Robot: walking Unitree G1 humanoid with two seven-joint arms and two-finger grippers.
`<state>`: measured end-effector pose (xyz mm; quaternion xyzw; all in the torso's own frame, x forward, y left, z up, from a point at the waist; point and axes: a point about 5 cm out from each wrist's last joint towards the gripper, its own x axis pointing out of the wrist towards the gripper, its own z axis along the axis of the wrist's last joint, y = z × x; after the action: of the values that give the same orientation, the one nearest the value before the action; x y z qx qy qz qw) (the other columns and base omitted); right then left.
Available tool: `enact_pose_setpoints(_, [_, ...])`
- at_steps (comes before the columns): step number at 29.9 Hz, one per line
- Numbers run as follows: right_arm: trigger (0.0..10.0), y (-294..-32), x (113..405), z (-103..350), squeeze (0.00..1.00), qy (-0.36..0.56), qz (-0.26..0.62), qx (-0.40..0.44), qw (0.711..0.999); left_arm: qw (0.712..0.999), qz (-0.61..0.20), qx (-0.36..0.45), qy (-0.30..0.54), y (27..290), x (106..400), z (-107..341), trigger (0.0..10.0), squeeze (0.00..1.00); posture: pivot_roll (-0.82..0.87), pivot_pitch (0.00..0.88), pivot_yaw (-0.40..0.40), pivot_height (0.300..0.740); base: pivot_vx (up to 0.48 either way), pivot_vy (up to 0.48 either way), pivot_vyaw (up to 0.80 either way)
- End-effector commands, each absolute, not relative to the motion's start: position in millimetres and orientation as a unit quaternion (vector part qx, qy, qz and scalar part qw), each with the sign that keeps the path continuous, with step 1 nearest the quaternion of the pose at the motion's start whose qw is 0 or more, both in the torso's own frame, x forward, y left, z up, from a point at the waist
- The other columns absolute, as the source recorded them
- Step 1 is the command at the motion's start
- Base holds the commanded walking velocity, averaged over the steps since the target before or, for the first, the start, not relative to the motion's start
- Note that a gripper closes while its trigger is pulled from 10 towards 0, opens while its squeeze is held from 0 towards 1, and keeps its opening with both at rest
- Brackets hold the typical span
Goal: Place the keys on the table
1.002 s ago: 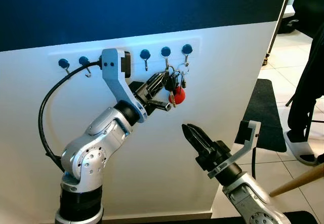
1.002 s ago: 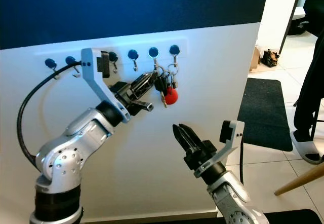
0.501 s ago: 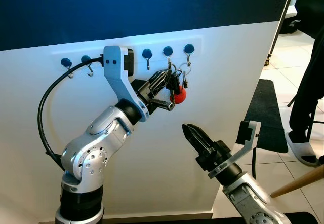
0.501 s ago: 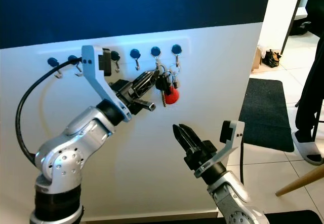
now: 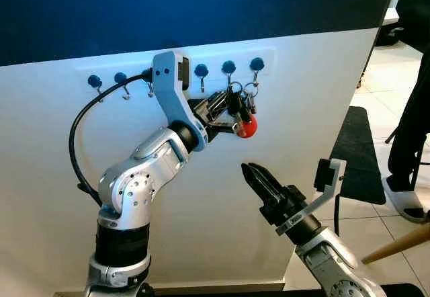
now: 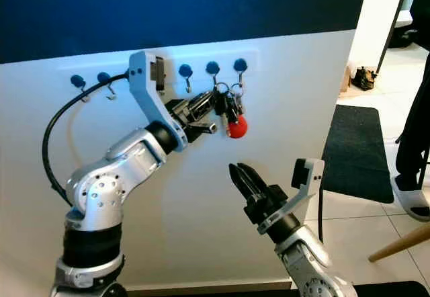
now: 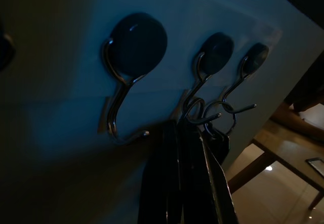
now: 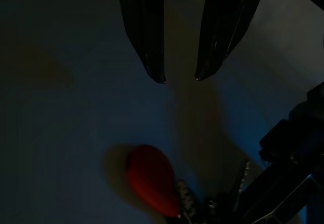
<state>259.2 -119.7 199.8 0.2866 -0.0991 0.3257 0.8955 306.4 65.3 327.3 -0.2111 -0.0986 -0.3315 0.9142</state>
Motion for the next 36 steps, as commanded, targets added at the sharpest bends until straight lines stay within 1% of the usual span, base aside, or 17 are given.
enact_pose_setpoints(1, [10.0,-118.4,257.1,195.8,0.0,-0.09,0.324,0.289,0.896,0.909,-0.311,-0.238,-0.141,75.9,305.4,347.2,10.0,0.0,0.1,0.147,0.14,0.74,0.0,0.0,0.0])
enact_pose_setpoints(5, [10.0,-119.8,256.2,195.7,0.0,-0.091,0.32,0.289,0.898,0.898,-0.328,-0.254,-0.149,85.9,301.7,353.2,10.0,0.0,0.1,0.147,0.146,0.74,0.0,0.0,0.0])
enact_pose_setpoints(7, [10.0,-120.5,256.1,195.8,0.0,-0.092,0.319,0.289,0.898,0.887,-0.348,-0.26,-0.159,92.7,295.8,356.8,10.0,0.0,0.1,0.148,0.145,0.74,0.0,0.0,0.0])
enact_pose_setpoints(11, [10.0,-120.8,255.9,195.7,0.0,-0.091,0.319,0.289,0.898,0.877,-0.357,-0.27,-0.173,100.6,291.4,360.9,10.0,0.0,0.1,0.147,0.141,0.74,0.0,0.0,0.0])
enact_pose_setpoints(12, [10.0,-120.1,256.2,195.8,0.0,-0.091,0.321,0.289,0.897,0.87,-0.363,-0.278,-0.182,105.3,288.7,363.7,10.0,0.0,0.1,0.147,0.138,0.74,0.0,0.0,0.0])
enact_pose_setpoints(24, [10.0,-119.5,257.2,196.2,0.0,-0.089,0.325,0.288,0.897,0.855,-0.399,-0.272,-0.189,104.1,275.6,366.9,10.0,0.0,0.1,0.149,0.133,0.74,0.0,0.0,0.0])
enact_pose_setpoints(28, [10.0,-119.2,256.8,195.5,0.0,-0.088,0.324,0.287,0.897,0.854,-0.418,-0.247,-0.187,102.7,269.3,364.0,10.0,0.0,0.1,0.151,0.133,0.74,0.0,0.0,0.0])
enact_pose_setpoints(29, [10.0,-119.1,256.8,195.3,0.0,-0.088,0.324,0.287,0.897,0.857,-0.421,-0.23,-0.186,101.8,267.3,362.0,10.0,0.0,0.1,0.151,0.133,0.74,0.0,0.0,0.0])
enact_pose_setpoints(31, [10.0,-119.1,256.6,195.3,0.0,-0.087,0.324,0.288,0.897,0.866,-0.421,-0.19,-0.189,100.0,263.3,358.7,10.0,0.0,0.1,0.152,0.132,0.74,0.0,0.0,0.0])
enact_pose_setpoints(32, [10.0,-119.2,256.6,195.1,0.0,-0.087,0.324,0.288,0.897,0.874,-0.421,-0.15,-0.192,97.1,259.2,355.9,10.0,0.0,0.1,0.152,0.131,0.74,0.0,0.0,0.0])
enact_pose_setpoints(33, [10.0,-119.2,256.6,195.1,0.0,-0.087,0.324,0.288,0.897,0.874,-0.421,-0.15,-0.192,97.1,259.2,355.9,10.0,0.0,0.1,0.152,0.131,0.74,0.0,0.0,0.0])
enact_pose_setpoints(34, [10.0,-119.5,257.0,194.7,0.0,-0.087,0.323,0.289,0.897,0.881,-0.422,-0.083,-0.195,90.6,252.4,350.2,10.0,0.0,0.1,0.152,0.131,0.74,0.0,0.0,0.0])
enact_pose_setpoints(35, [10.0,-119.5,257.0,194.7,0.0,-0.087,0.323,0.289,0.897,0.881,-0.422,-0.083,-0.195,90.6,252.4,350.2,10.0,0.0,0.1,0.152,0.131,0.74,0.0,0.0,0.0])
enact_pose_setpoints(36, [10.0,-119.0,258.4,194.4,0.0,-0.087,0.323,0.289,0.897,0.88,-0.431,-0.062,-0.188,80.4,246.7,342.4,10.0,0.0,0.11,0.151,0.127,0.74,0.0,0.0,0.0])
